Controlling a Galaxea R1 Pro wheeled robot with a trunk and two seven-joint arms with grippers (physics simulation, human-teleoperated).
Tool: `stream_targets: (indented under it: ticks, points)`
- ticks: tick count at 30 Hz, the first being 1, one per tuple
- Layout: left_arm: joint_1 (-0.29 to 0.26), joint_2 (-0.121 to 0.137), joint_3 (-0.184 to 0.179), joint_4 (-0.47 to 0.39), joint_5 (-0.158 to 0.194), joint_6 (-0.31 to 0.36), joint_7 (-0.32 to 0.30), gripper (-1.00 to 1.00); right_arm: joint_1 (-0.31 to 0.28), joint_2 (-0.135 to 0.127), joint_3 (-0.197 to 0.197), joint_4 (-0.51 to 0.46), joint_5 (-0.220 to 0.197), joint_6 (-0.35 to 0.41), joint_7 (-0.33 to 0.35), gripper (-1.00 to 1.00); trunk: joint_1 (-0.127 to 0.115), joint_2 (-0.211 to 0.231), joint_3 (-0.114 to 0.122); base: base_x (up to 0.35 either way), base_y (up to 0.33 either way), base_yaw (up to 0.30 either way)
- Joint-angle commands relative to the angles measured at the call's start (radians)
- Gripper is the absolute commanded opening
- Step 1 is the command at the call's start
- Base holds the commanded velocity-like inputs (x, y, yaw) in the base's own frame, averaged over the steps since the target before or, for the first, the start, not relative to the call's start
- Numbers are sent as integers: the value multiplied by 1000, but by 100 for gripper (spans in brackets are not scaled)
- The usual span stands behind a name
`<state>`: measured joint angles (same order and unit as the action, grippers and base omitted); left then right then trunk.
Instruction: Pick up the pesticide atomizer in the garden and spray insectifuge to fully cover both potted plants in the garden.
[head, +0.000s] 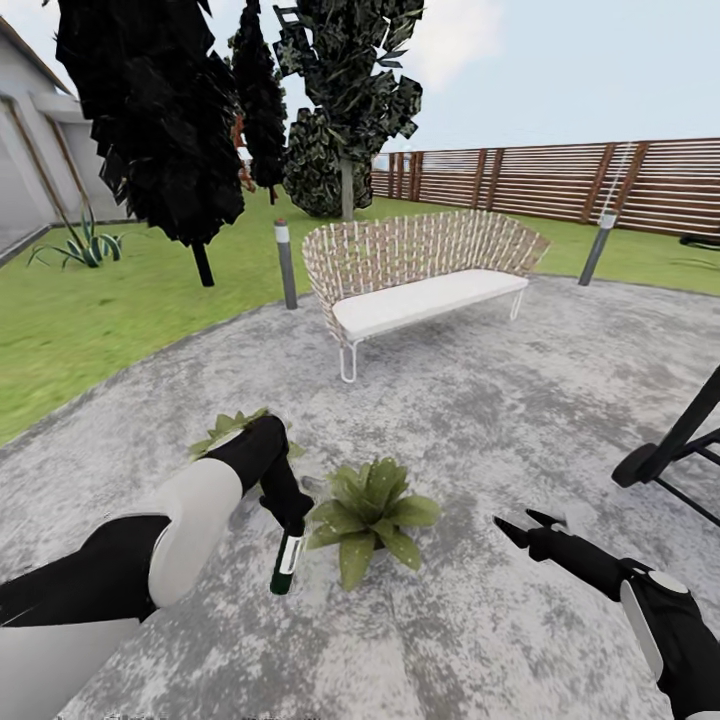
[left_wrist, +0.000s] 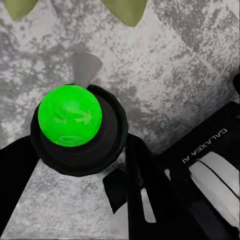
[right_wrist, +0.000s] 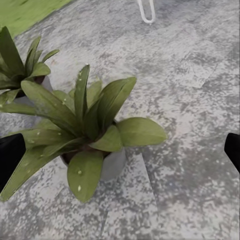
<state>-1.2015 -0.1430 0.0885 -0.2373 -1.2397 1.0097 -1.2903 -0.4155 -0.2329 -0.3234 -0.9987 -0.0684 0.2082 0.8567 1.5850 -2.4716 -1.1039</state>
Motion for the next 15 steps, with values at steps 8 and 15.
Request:
stream_targets:
  ticks: [8,15]
  points:
    - [253,11,116,-253,3,1,106,-100,0,0,0,2,-7,10,4,100,0,0,-1,0,0,64]
    - [325,12,118,-309,4,-3,108,-100,0,1,0,4,-7,10,4,100,0,0,-1,0,0,0]
